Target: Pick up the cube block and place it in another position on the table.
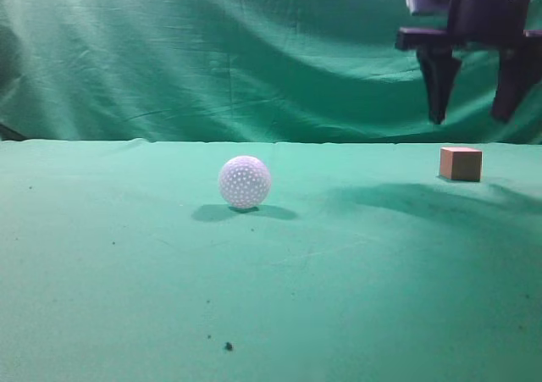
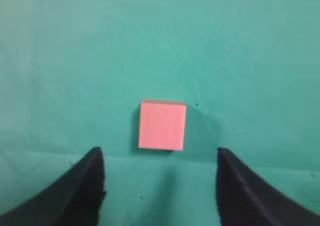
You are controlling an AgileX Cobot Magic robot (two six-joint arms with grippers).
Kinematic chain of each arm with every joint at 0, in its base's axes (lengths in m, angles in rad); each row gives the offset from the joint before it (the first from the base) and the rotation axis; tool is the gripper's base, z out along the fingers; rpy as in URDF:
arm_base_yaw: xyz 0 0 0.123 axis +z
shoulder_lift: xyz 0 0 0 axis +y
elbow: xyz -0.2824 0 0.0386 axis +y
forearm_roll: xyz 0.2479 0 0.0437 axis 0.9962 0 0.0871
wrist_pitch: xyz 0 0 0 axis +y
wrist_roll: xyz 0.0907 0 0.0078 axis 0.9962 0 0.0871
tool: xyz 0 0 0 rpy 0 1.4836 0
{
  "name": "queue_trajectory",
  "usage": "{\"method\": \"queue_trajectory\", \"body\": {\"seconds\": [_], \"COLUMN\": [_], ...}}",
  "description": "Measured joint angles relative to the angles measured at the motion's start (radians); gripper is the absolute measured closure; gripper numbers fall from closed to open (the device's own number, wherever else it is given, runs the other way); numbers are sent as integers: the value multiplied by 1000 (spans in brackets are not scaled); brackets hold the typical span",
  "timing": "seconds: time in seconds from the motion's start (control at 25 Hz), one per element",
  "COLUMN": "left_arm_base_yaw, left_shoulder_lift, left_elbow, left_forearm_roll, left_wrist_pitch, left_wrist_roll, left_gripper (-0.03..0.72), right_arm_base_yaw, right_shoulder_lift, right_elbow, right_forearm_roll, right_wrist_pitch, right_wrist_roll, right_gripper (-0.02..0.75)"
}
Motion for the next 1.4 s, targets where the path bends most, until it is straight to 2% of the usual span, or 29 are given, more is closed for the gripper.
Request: {"method": "queue_trajectory", "body": {"seconds": [0.12, 0.24, 0.44, 0.68, 0.88, 1.12, 1.4], "left_arm_base_yaw": [0, 0, 0, 0, 0, 0, 0], "left_shoulder_lift": [0, 0, 0, 0, 0, 0, 0], "left_elbow": [0, 0, 0, 0, 0, 0, 0], "left_forearm_roll": [0, 0, 0, 0, 0, 0, 0], "left_wrist_pitch": [0, 0, 0, 0, 0, 0, 0], "left_wrist_roll": [0, 0, 0, 0, 0, 0, 0], "left_gripper": [426, 426, 426, 426, 426, 426, 426], "right_arm_base_yaw": [0, 0, 0, 0, 0, 0, 4], "right_shoulder_lift": [-146, -296, -547, -827, -1026, -1198, -1233], "right_elbow": [-4, 31, 241, 549, 734, 802, 841], "right_forearm_roll": [2, 4, 8, 55, 76, 77, 31], "right_wrist_pitch": [61, 91, 73, -32, -116, -117, -120], "right_wrist_roll": [0, 0, 6, 7, 7, 7, -72], "right_gripper": [638, 738, 738, 738, 738, 738, 738]}}
